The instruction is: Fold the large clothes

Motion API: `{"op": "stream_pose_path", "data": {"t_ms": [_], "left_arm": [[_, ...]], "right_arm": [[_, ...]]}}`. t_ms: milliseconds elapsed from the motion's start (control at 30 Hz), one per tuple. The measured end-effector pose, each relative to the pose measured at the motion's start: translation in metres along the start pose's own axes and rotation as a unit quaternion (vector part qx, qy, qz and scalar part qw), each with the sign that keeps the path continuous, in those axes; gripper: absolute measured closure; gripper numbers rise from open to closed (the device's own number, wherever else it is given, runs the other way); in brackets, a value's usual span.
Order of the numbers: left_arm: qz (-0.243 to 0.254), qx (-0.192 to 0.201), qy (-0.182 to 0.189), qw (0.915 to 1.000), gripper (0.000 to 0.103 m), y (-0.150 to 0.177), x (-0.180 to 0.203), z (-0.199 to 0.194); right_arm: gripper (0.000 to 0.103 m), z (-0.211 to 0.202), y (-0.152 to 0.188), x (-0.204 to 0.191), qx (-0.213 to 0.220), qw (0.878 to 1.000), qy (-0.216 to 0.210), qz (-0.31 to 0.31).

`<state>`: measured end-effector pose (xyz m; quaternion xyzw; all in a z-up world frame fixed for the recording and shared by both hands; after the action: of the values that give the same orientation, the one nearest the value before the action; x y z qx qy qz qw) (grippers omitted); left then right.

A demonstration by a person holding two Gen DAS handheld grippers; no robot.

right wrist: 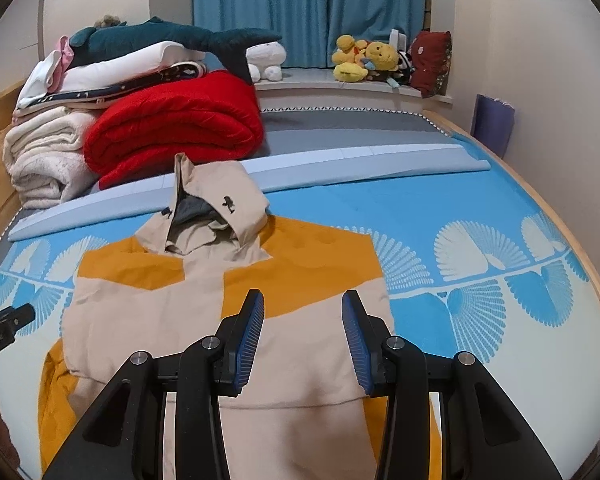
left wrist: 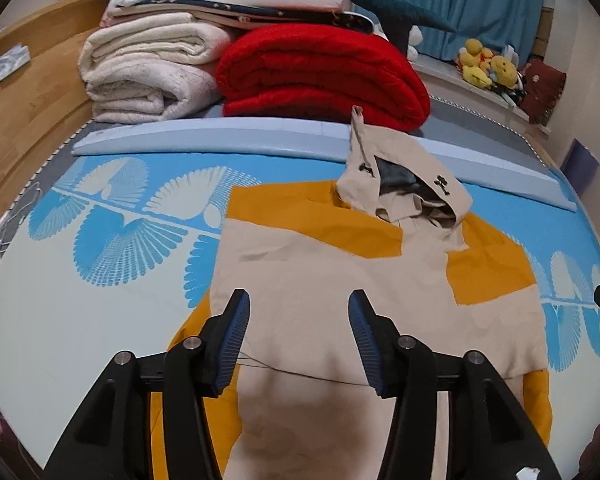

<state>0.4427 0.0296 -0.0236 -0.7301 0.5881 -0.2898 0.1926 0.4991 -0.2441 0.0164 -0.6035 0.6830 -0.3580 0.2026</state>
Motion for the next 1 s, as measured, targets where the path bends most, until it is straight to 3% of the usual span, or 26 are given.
{"op": "stream_pose_path", "data": {"t_ms": [333,667,733,867,1000], "left_arm": [[0.015,0.003,0.023,0.9996,0.055,-0.006,0.018,-0.010],[0.041,0.018,0.011,0.9989,0.063,-0.011,0.027,-0.011],[0.041,0.020,0.008,0.9989,0.066,-0.012,0.026,-0.010],[0.048,0.022,0.008,0.9986,0.082,-0.015,0.026,-0.004],[0.044,0.006,0.019,0.9989,0.090,-0.013,0.022,0.009]], "right_arm": [[0.061,-0.004,-0.011,0.000,0.012,0.999,0.010,0.041],[0.061,-0.012,-0.011,-0.016,0.025,1.000,-0.009,0.000],[0.061,-0.015,-0.013,-0.017,0.033,0.999,-0.003,-0.014],[0.061,-0.016,-0.015,-0.015,0.043,0.998,0.007,-0.040],[0.061,-0.007,-0.016,-0.006,0.025,0.998,0.005,-0.050]]}}
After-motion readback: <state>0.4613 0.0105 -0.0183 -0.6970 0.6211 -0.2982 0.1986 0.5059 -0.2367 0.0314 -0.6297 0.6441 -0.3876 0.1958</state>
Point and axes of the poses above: each gripper's, at about its wrist camera, not at the fingertips, and z roughly the way its jaws point, x to its right, y to its underside, the point moved 5 cm from there along z, roughly the way its jaws point, and after that the axes turned 11 degrees about y, right-handed, at the moved point
